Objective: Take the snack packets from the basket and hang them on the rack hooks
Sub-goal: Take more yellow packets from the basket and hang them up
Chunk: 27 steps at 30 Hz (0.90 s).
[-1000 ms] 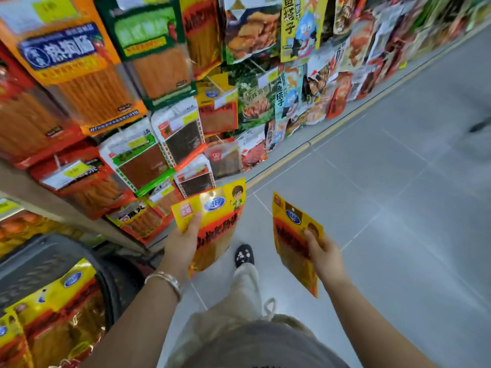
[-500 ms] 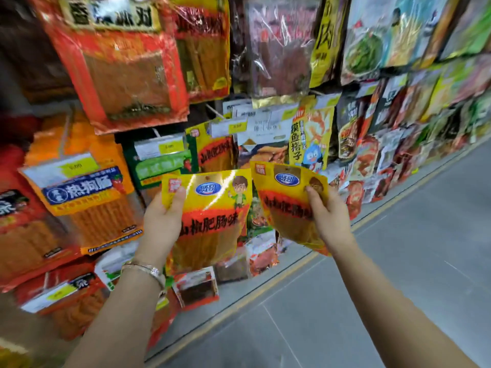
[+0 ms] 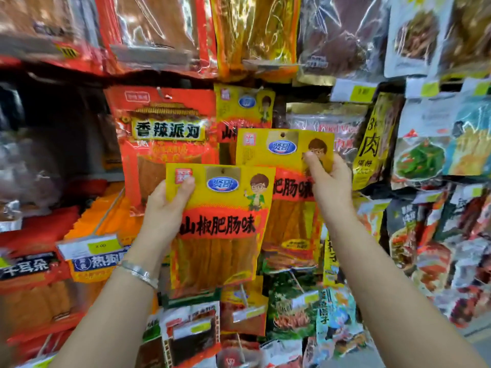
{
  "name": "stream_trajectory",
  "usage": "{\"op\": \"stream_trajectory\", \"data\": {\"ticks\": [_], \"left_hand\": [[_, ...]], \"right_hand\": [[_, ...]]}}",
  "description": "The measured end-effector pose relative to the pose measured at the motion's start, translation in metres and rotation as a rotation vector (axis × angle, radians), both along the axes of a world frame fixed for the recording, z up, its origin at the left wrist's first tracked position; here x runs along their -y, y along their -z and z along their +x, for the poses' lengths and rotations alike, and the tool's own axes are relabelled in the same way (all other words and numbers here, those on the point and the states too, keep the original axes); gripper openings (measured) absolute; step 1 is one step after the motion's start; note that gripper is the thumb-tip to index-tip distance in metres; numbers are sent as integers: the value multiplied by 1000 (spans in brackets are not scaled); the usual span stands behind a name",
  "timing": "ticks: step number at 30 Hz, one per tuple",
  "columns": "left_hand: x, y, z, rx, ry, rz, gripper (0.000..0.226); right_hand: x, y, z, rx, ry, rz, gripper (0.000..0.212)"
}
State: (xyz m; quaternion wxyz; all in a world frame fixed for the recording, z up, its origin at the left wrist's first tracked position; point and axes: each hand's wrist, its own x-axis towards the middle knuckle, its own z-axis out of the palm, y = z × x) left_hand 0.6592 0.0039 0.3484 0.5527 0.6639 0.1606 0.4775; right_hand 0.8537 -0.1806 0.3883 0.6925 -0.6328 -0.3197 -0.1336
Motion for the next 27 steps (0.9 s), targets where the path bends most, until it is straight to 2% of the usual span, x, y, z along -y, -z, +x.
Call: {"op": "stream_trajectory", "data": {"ticks": [3,8,11,14,17,21,27], "left_hand": [[-1,-17,13,17,-3,-9,45],[6,-42,31,90,-20,-30,42],[10,-52,37,94,-44,-72,64],[13,-57,43,125,-40,-67,49],[12,-56,48,126,-77,-72,51],[11,-57,50,137,-72,-42,24],[7,-60,46,126,-73,-29,28]], "right_hand": [[-20,-35,22,26,-55,35,15],[-49,-74,54,35,-190,54,16],[-64,-86,66,9,-261,28,17],[-76,-88,73,-45,-375,35,11],[-84,-87,78,-103,-440,54,7],[-86,-83,82,-145,-512,87,4],[-82,-88,78,-159,-542,124,7]]}}
